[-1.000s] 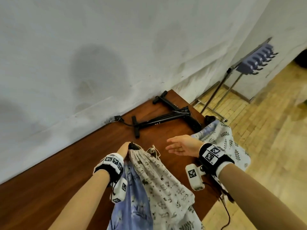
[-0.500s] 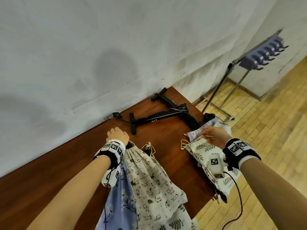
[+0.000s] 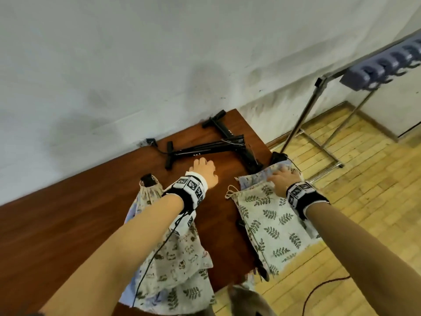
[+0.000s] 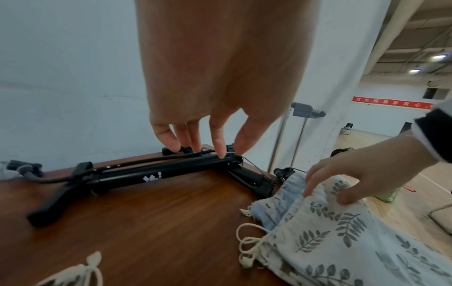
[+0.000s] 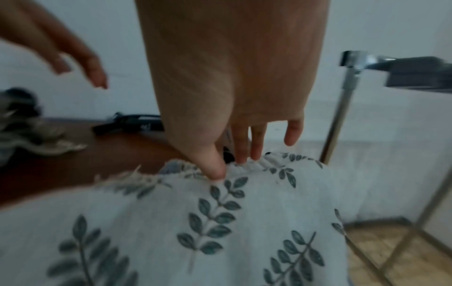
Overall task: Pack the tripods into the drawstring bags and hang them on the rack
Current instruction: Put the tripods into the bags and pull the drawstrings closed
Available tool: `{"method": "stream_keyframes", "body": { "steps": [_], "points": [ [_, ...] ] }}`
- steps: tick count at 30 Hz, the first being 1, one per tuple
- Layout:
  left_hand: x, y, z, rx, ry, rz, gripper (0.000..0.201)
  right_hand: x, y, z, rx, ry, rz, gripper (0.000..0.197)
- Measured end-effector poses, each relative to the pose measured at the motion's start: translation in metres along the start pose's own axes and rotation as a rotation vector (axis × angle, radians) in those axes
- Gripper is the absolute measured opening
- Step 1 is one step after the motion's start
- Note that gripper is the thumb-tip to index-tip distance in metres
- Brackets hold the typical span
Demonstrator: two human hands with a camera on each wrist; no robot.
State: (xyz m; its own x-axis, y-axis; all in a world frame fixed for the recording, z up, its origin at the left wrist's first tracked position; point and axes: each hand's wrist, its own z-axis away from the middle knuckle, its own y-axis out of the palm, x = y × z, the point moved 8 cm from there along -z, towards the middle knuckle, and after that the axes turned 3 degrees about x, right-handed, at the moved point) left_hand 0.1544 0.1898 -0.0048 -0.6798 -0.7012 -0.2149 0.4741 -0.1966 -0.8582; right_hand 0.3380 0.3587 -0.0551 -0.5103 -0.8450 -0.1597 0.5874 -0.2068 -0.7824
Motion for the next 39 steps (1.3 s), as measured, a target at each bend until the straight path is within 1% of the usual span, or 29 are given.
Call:
{"method": "stream_keyframes", "body": {
  "steps": [3, 5, 6, 8, 10, 11, 12, 14, 16, 18, 19, 21, 22, 24, 26, 27, 29, 30, 32, 33, 34, 36, 37, 39],
  "points": [
    [-0.028, 0.018, -0.006, 0.052, -0.015, -0.014, 0.031, 0.003, -0.001, -0.004, -0.08, -0.054, 0.238, 0.043],
    [-0.039, 0.029, -0.011, 0.095, -0.014, 0.018, 0.029, 0.006, -0.008, -0.003, -0.121, -0.117, 0.295, 0.04],
    [-0.046, 0.035, -0.013, 0.13, -0.009, 0.045, 0.028, 0.007, -0.01, -0.002, -0.137, -0.161, 0.267, 0.036],
    [-0.061, 0.04, -0.014, 0.167, 0.02, 0.13, 0.029, 0.009, -0.02, 0.004, -0.157, -0.263, 0.058, 0.022],
    [-0.082, 0.038, -0.01, 0.19, 0.086, 0.274, 0.04, 0.016, -0.032, 0.016, -0.164, -0.368, -0.131, 0.007],
    [-0.092, 0.037, -0.007, 0.211, 0.101, 0.324, 0.046, 0.02, -0.04, 0.022, -0.173, -0.413, -0.148, 0.005],
    [-0.1, 0.035, -0.005, 0.226, 0.119, 0.357, 0.046, 0.023, -0.049, 0.03, -0.19, -0.45, -0.134, 0.009],
    [-0.112, 0.034, -0.002, 0.279, 0.148, 0.315, 0.038, 0.025, -0.07, 0.05, -0.247, -0.493, -0.094, 0.018],
    [-0.111, 0.036, -0.004, 0.323, 0.169, 0.307, 0.035, 0.019, -0.093, 0.068, -0.323, -0.517, -0.111, 0.018],
    [-0.104, 0.034, -0.001, 0.376, 0.187, 0.202, 0.034, 0.012, -0.116, 0.082, -0.367, -0.505, -0.145, 0.019],
    [-0.1, 0.03, 0.003, 0.4, 0.183, 0.181, 0.037, 0.01, -0.125, 0.088, -0.384, -0.503, -0.148, 0.02],
    [-0.088, 0.021, 0.006, 0.439, 0.177, 0.17, 0.049, 0.008, -0.145, 0.101, -0.409, -0.485, -0.157, 0.024],
    [-0.083, 0.013, 0.011, 0.447, 0.19, 0.116, 0.052, 0.009, -0.155, 0.109, -0.409, -0.463, -0.165, 0.026],
    [-0.072, -0.013, 0.017, 0.414, 0.203, 0.009, 0.044, 0.005, -0.172, 0.118, -0.383, -0.387, -0.179, 0.028],
    [-0.069, -0.048, 0.024, 0.334, 0.276, -0.057, 0.031, 0.003, -0.182, 0.127, -0.294, -0.283, -0.129, 0.031],
    [-0.07, -0.066, 0.031, 0.284, 0.324, -0.073, 0.032, 0.004, -0.183, 0.13, -0.238, -0.227, -0.086, 0.03],
    [-0.072, -0.101, 0.044, 0.193, 0.421, -0.104, 0.041, 0.009, -0.188, 0.138, -0.14, -0.109, -0.012, 0.021],
    [-0.071, -0.116, 0.051, 0.149, 0.445, -0.121, 0.04, 0.015, -0.193, 0.142, -0.12, -0.078, 0.005, 0.03],
    [-0.062, -0.141, 0.062, 0.076, 0.452, -0.181, 0.036, 0.028, -0.203, 0.149, -0.077, -0.046, 0.019, 0.065],
    [-0.055, -0.151, 0.065, 0.04, 0.461, -0.208, 0.036, 0.036, -0.21, 0.152, -0.066, -0.034, -0.01, 0.075],
    [-0.048, -0.157, 0.068, 0.007, 0.476, -0.244, 0.034, 0.043, -0.214, 0.156, -0.061, -0.029, -0.059, 0.08],
    [-0.03, -0.168, 0.074, -0.071, 0.502, -0.341, 0.02, 0.054, -0.22, 0.158, -0.088, -0.018, -0.164, 0.083],
    [-0.021, -0.168, 0.076, -0.094, 0.516, -0.388, 0.02, 0.059, -0.218, 0.157, -0.09, -0.006, -0.201, 0.084],
    [-0.001, -0.162, 0.076, -0.112, 0.509, -0.446, 0.029, 0.072, -0.214, 0.15, -0.111, 0.02, -0.223, 0.085]
  ]
}}
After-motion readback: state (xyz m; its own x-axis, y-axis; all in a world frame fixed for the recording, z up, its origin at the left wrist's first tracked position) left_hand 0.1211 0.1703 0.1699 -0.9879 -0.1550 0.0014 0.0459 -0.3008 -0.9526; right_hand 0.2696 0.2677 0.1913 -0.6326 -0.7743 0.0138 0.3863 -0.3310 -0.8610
